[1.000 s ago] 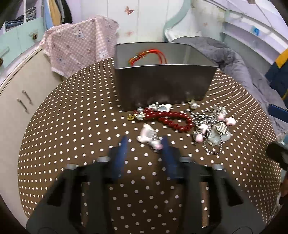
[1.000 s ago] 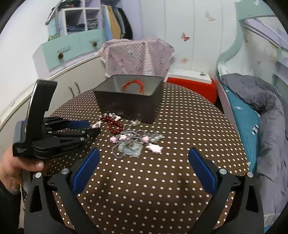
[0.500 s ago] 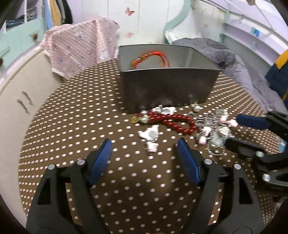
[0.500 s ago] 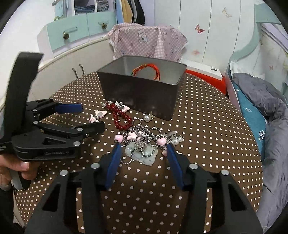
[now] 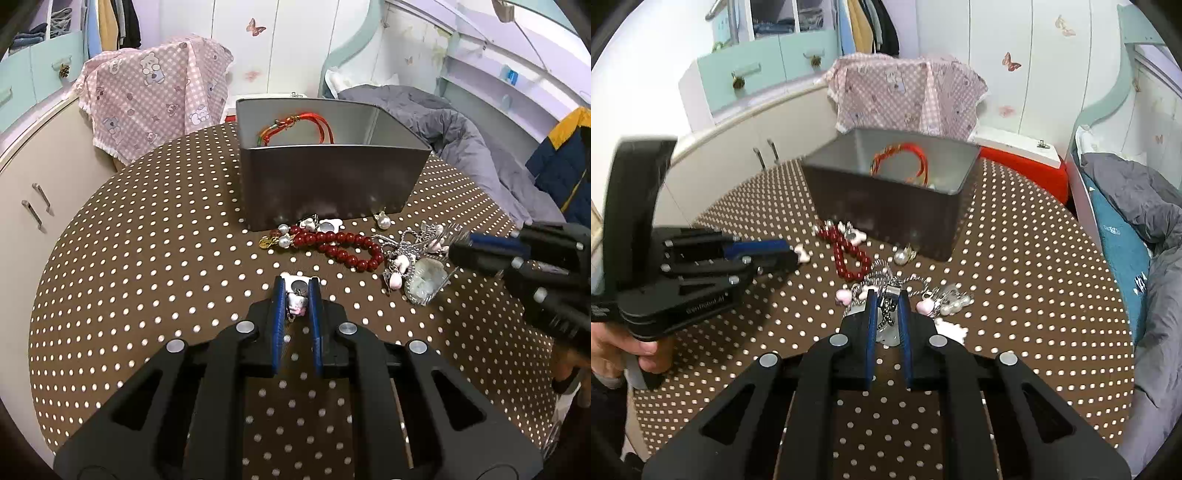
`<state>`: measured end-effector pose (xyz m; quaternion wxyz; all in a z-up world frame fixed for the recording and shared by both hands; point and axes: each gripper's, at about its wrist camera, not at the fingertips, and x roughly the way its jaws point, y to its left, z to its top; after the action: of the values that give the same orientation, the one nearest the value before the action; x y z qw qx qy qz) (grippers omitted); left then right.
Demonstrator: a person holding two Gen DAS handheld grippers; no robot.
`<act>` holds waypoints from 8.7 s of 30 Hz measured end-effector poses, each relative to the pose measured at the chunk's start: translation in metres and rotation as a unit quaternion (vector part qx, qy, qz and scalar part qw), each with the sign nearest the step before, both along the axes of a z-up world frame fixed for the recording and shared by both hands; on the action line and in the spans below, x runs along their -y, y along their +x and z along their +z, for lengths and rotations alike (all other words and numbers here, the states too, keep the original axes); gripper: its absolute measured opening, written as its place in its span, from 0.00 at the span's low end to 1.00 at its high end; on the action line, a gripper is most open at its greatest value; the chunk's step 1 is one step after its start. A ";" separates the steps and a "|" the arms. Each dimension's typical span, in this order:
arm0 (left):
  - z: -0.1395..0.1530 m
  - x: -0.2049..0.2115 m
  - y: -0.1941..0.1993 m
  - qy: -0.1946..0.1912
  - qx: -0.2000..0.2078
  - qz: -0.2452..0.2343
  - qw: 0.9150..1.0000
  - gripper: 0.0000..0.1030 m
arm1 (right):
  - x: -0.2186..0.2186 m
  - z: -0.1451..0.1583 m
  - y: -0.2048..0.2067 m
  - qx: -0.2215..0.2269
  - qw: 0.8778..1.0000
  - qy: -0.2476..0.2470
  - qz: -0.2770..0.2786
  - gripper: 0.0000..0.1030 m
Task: Organize jewelry
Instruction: 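Grasp a white charm with the left gripper while the right gripper grasps the pink charm keychain, then lower both held charms into the grey metal box and open both grippers, then move both tools back toward the dark red bead necklace, then grasp the dark red bead necklace with the left gripper while the right gripper grasps a pink charm keychain, then lower the necklace and keychain into the grey metal box and open both grippers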
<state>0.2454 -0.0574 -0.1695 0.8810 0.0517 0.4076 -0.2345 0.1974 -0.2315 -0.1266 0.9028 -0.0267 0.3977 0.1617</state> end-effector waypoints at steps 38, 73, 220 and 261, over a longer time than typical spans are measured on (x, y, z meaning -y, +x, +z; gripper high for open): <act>0.078 -0.025 -0.023 -0.037 0.064 -0.005 0.997 0.12 | 0.019 -0.005 -0.015 -0.027 0.999 0.012 0.019 0.49; 0.130 -0.024 -0.005 -0.062 0.100 -0.001 0.993 0.12 | 0.011 0.193 -0.011 0.150 0.987 0.019 0.057 0.13; -0.003 0.017 0.014 -0.010 -0.005 -0.034 0.999 0.15 | 0.059 -0.039 0.000 -0.052 0.996 0.009 -0.072 0.92; 0.044 -0.012 -0.041 -0.047 0.034 -0.061 0.996 0.07 | 0.033 0.015 -0.019 0.018 1.000 -0.001 0.020 0.22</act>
<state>0.2048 -0.0451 -0.1260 0.8801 0.0431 0.3616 -0.3046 0.1788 -0.2641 -0.1113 0.9063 -0.0382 0.3813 0.1785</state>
